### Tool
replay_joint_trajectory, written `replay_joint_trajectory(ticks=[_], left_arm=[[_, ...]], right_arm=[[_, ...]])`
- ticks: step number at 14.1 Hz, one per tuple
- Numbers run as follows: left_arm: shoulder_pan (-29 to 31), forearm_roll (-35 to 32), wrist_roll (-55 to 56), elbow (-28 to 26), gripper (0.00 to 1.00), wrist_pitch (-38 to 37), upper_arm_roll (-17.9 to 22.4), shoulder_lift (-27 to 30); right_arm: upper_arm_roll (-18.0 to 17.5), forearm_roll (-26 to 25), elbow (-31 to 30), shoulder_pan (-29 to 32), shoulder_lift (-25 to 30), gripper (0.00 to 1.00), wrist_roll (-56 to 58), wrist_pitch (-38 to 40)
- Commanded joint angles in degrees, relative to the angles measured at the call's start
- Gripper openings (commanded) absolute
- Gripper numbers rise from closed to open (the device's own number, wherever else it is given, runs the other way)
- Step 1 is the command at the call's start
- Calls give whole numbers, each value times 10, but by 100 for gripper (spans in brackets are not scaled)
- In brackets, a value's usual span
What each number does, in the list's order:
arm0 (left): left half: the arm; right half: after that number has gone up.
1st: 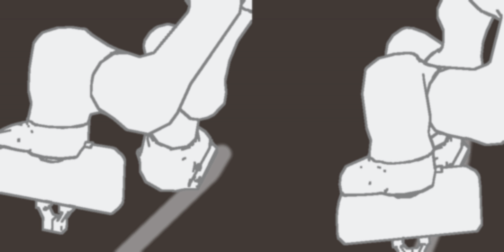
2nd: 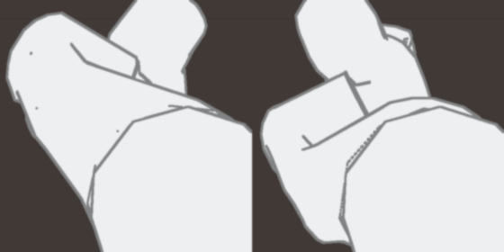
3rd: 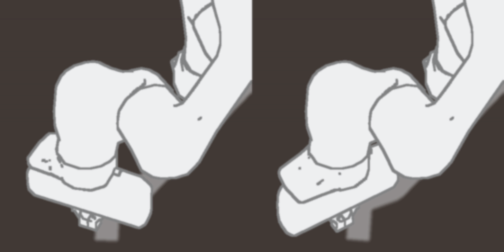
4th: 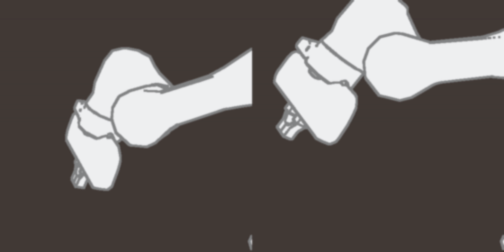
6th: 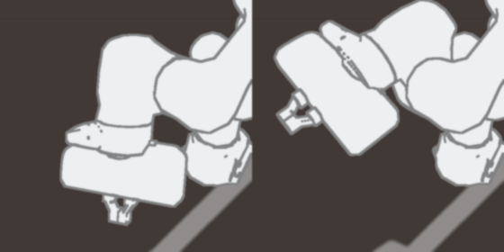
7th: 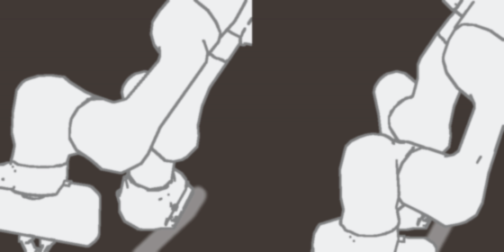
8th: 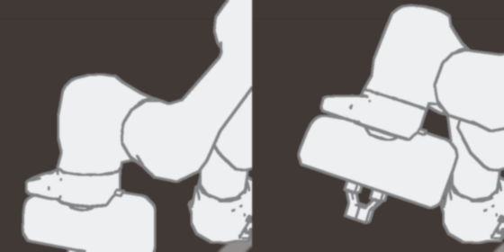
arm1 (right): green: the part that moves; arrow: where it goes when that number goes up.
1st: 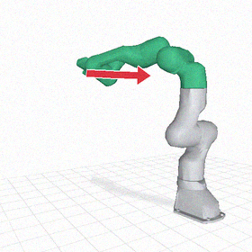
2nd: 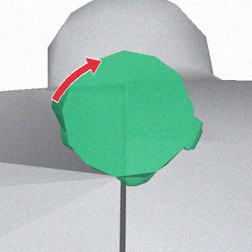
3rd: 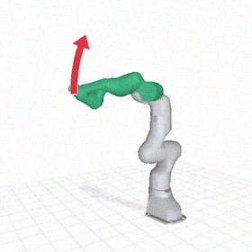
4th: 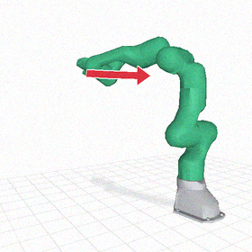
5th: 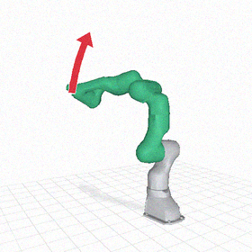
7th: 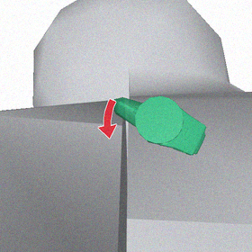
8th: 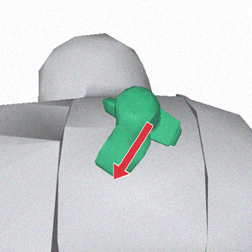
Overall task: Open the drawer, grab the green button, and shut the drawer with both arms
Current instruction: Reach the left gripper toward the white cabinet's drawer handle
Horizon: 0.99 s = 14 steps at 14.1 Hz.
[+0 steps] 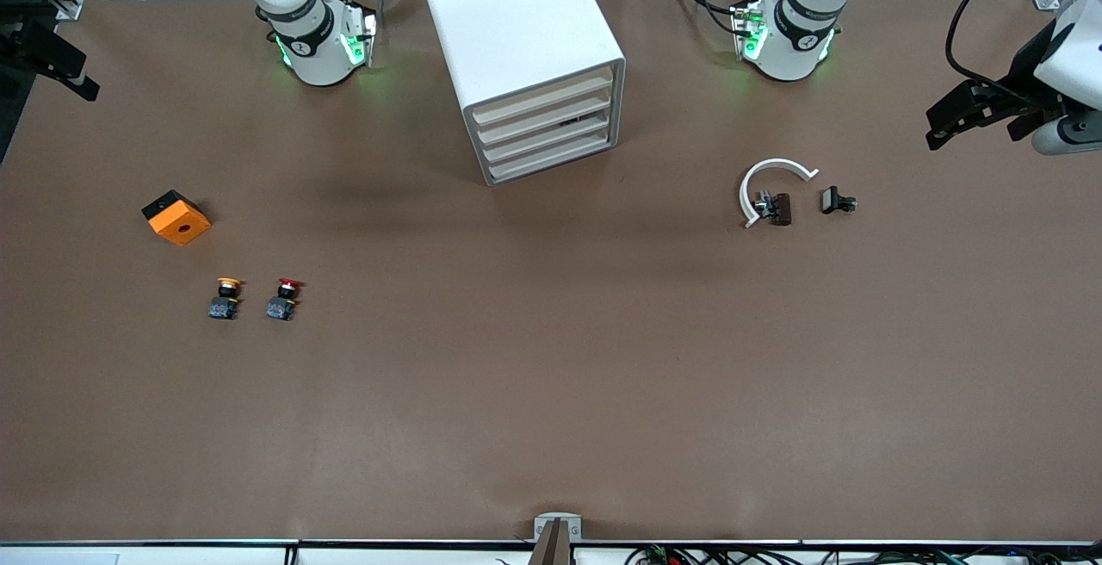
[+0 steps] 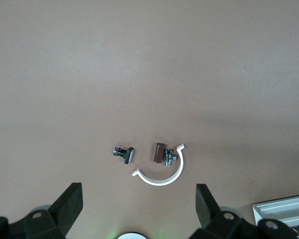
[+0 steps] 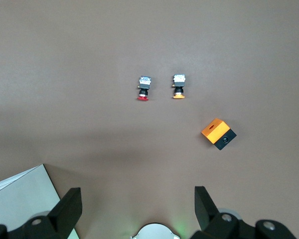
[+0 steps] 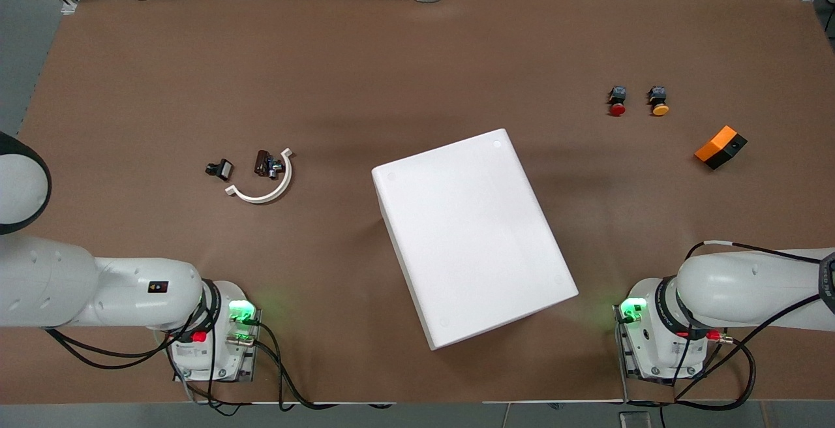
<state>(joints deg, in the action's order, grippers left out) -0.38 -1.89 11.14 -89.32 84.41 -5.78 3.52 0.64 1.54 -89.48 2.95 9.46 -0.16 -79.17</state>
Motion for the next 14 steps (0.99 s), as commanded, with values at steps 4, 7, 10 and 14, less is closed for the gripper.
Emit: replay_joint_trajectory(ticks=[4, 7, 10, 14], left_arm=[[-2, -12, -5, 20, 100, -14, -1, -25], [-4, -12, -2, 20, 100, 0, -1, -62], [-4, -7, 22, 18, 100, 33, -3, -97], [-5, -1, 119, 14, 100, 55, -24, -146]], right_arm=[[1, 7, -7, 3, 11, 100, -6, -3], [0, 7, -6, 2, 11, 100, -7, -4], [0, 7, -6, 1, 12, 100, -6, -4], [1, 7, -2, 3, 8, 100, -6, -1]])
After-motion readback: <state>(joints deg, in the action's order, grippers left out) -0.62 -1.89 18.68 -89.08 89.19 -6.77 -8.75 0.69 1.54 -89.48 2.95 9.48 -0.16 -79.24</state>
